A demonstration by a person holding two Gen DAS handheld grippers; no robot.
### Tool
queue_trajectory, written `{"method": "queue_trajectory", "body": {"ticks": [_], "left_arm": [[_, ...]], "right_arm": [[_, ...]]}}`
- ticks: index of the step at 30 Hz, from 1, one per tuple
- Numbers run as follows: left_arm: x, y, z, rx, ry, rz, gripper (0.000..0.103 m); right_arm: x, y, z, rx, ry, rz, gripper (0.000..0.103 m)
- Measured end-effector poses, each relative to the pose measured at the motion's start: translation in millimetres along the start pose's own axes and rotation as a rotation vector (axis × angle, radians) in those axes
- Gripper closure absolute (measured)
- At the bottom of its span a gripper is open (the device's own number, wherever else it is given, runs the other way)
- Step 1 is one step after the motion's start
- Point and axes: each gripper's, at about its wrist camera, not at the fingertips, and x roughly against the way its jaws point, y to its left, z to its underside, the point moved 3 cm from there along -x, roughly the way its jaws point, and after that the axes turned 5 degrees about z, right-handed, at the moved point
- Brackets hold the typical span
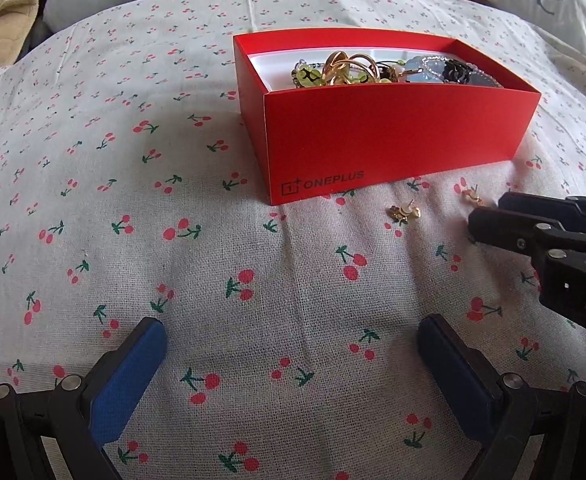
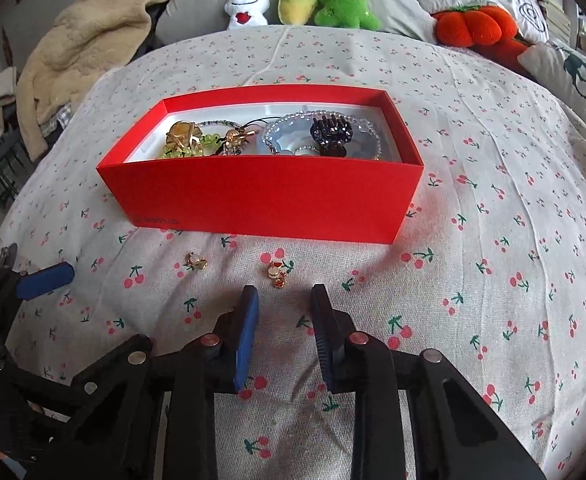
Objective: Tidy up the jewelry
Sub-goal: 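Move the right tool toward the small gold earring beside the box, then grasp a gold earring with the right tool while the left tool grasps another earring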
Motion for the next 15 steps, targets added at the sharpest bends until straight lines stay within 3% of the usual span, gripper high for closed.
{"method": "queue_trajectory", "body": {"ticks": [6,11,15], "left_arm": [[1.4,-0.4,0.2,0.014,-0.012,0.003,0.000],[3.9,-4.3,-1.3,0.020,-0.023,-0.006,0.007],[8.8,-5.3,-3.5,0.051,-0.063,0.032,0.018]], "right_arm": [[-7.1,-0.1,-6.6,0.012,-0.001,-0.062,0.095],[-4.1,-4.6,-3.1,0.031,-0.005,-0.111,0.099],[0.1,-12.8,1.3,0.004,-0.015,-0.161,0.099]]}}
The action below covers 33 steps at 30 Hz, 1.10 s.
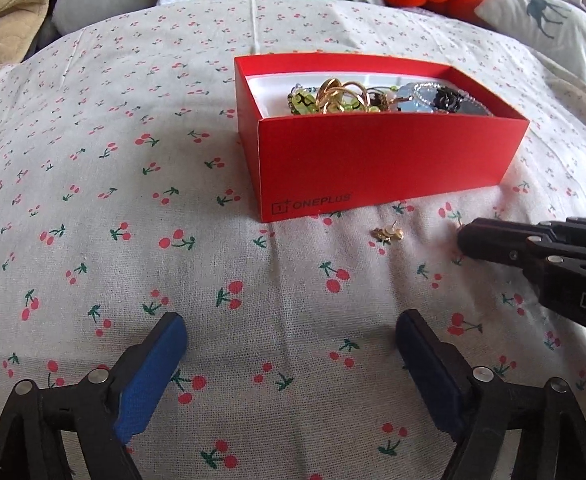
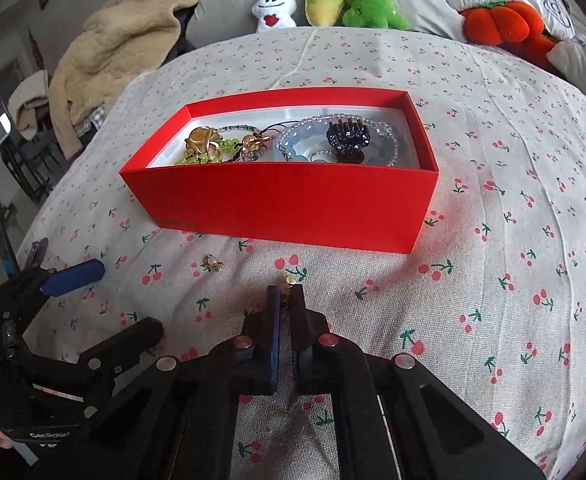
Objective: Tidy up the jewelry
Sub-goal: 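Grasp a gold earring with the right tool while the left tool grasps another earring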
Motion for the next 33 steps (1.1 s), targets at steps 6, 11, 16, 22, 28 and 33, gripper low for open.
{"method": "queue_trajectory", "body": {"ticks": [6,11,16,22,28,33], "left_arm": [[-1.4,-5.8,-11.4,0.030,-0.022,0.135,0.045],[-13.7,-21.2,-19.5,-0.012,0.007,0.210,0.056],[-20.8,-31.5,-23.6,-0.044,0.029,0.223,0.061],[-30.9,-32.8,-30.6,-0.053,0.046,0.208,0.077],[-31.9,-32.6,-31.0,-0.053,0.051,0.180,0.099],[-28.9,-35.1,-29.8,-0.058,0.048,0.165,0.103]], "right_arm": [[3.4,-6.7,0.7,-0.048,-0.015,-0.065,0.099],[1.0,-6.9,2.0,-0.062,-0.003,-0.100,0.099],[-1.0,-16.4,3.0,-0.118,0.000,-0.157,0.099],[-1.7,-27.2,5.2,-0.189,0.002,-0.216,0.099],[0.7,-27.0,6.1,-0.193,-0.005,-0.233,0.099],[2.7,-31.2,7.0,-0.217,-0.015,-0.255,0.099]]}}
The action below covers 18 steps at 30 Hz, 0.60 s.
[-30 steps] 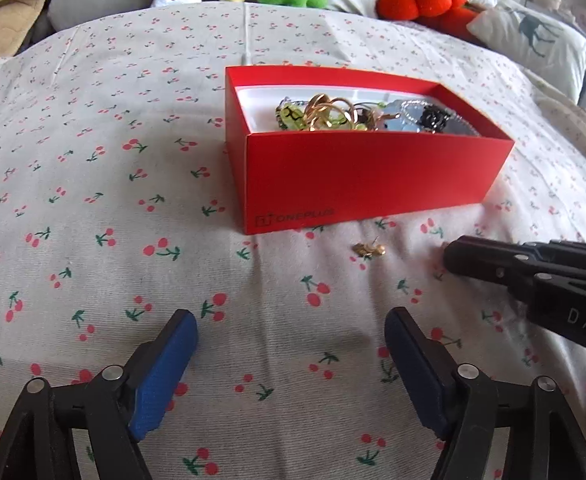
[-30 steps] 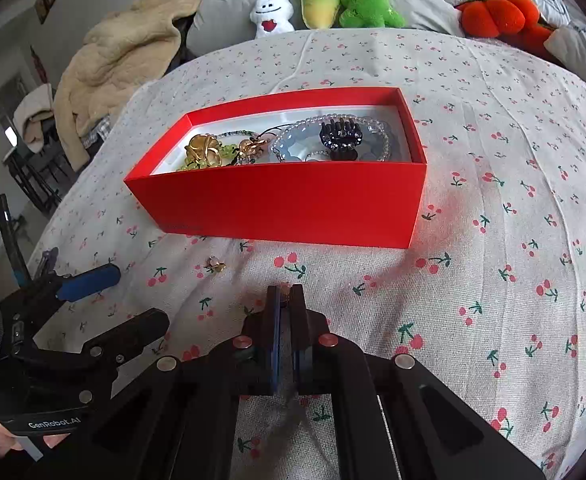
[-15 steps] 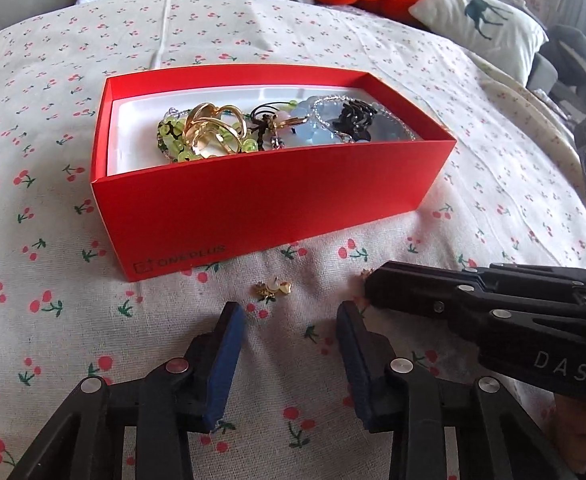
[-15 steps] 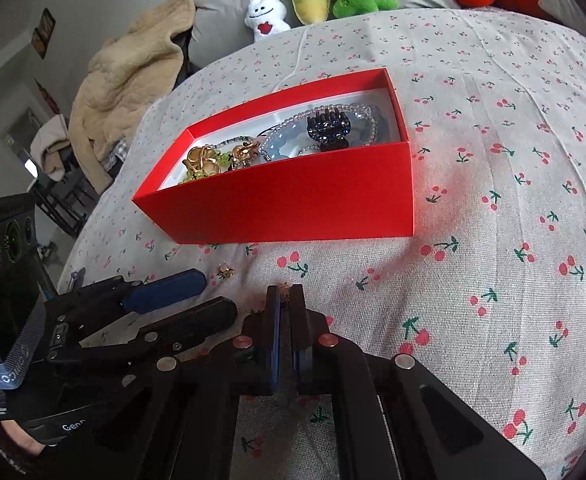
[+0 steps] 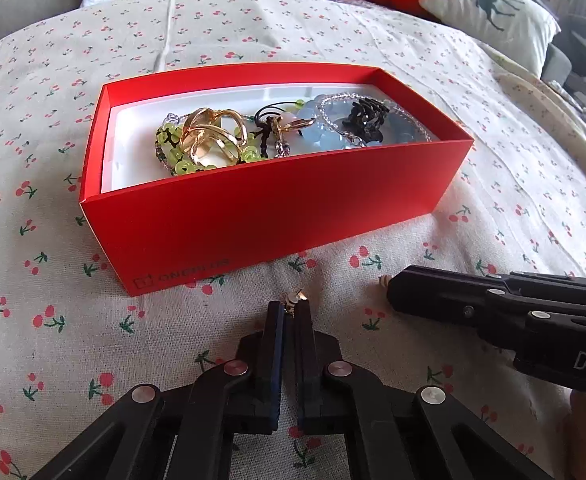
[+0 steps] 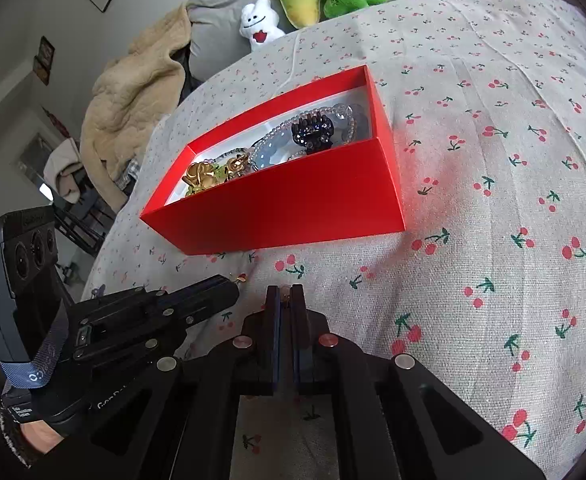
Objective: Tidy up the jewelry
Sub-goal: 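Grasp a gold earring with the right tool while the left tool grasps another earring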
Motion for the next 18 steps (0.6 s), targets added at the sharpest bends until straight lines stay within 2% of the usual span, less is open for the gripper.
{"method": "queue_trajectory", "body": {"ticks": [12,16,17,18], "left_arm": [[12.1,-3.7,4.3,0.019,0.005,0.026,0.103],[17.2,-1.9,3.0,0.011,-0.014,0.004,0.102],[16.1,-0.6,2.5,0.014,-0.009,0.002,0.097],[14.0,0.8,1.9,0.018,-0.003,0.003,0.084]], "right_arm": [[7.2,4.2,-2.1,0.023,-0.034,0.003,0.099],[12.1,0.1,-3.8,0.004,-0.056,-0.012,0.099],[13.8,-1.7,-3.6,-0.005,-0.062,-0.016,0.099],[15.4,-3.6,-3.4,-0.015,-0.066,-0.022,0.099]]}}
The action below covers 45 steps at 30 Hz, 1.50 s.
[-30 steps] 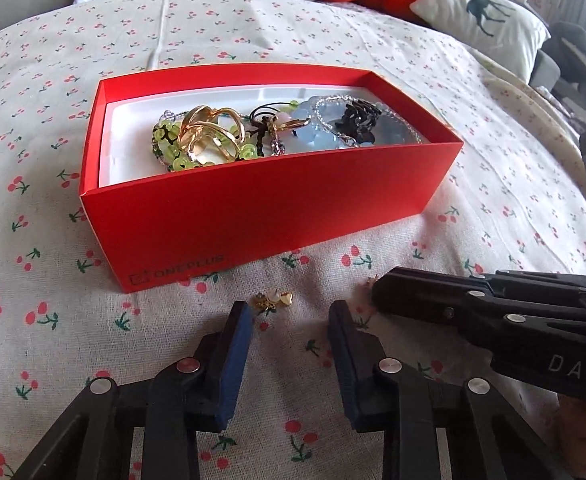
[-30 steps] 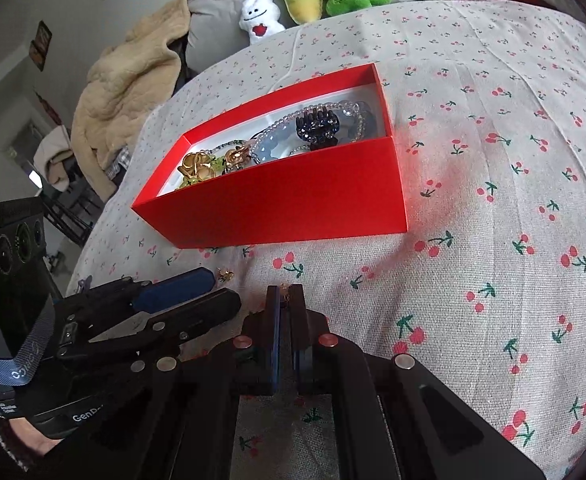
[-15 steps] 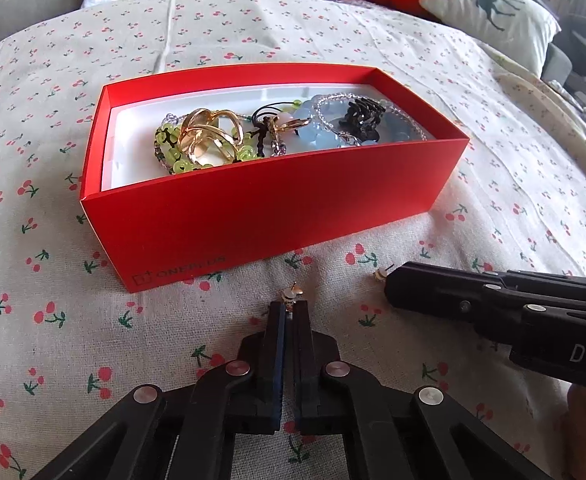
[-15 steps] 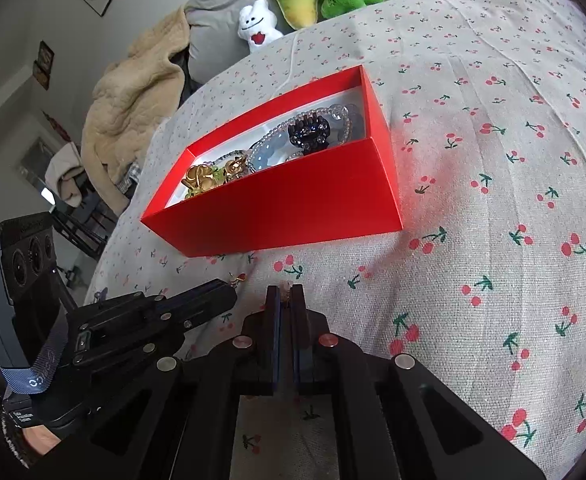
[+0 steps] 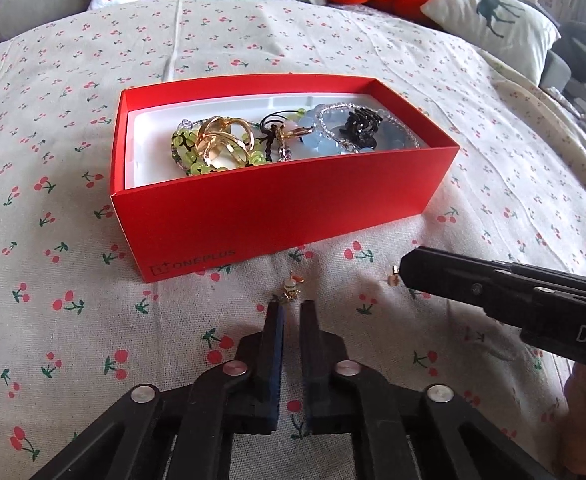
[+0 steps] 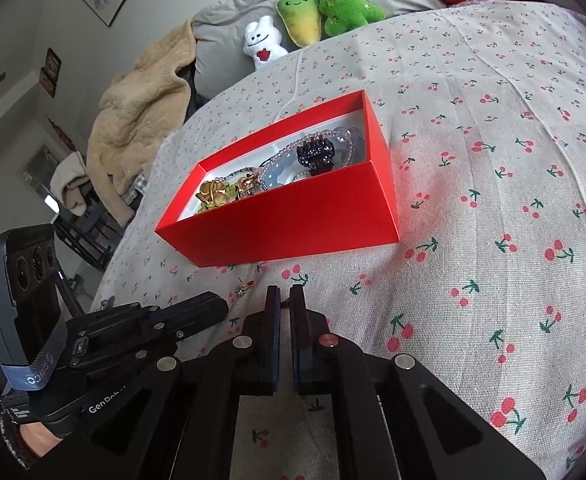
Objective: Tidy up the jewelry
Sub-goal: 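Grasp a gold earring with the right tool while the left tool grasps another earring, then lower both earrings into the red box and open both tools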
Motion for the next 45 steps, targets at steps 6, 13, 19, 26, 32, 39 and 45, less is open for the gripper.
{"method": "queue_trajectory", "body": {"ticks": [6,13,19,26,32,39,45], "left_arm": [[-18.0,-6.1,-5.2,-0.028,0.025,-0.032,0.067],[-24.5,-14.6,-7.0,-0.053,0.047,-0.110,0.091],[-19.2,-15.0,-5.4,-0.019,0.048,-0.128,0.102],[-6.1,-14.4,-2.7,0.012,0.058,-0.098,0.102],[10.7,-7.9,-5.2,0.061,0.053,-0.045,0.102],[28.5,5.8,-12.0,0.107,0.055,0.001,0.102],[37.7,13.2,-21.3,0.149,0.047,0.031,0.102]], "right_arm": [[5.8,-6.6,1.1,-0.027,0.000,-0.022,0.099],[14.3,2.1,6.6,0.081,0.049,0.107,0.099],[12.8,5.2,13.0,0.139,0.114,0.198,0.099],[11.0,5.1,9.7,0.128,0.151,0.217,0.099],[9.6,5.8,4.4,0.111,0.179,0.222,0.099],[13.6,5.2,-6.6,0.088,0.181,0.208,0.099],[18.8,11.7,-19.9,0.095,0.172,0.193,0.099]]}}
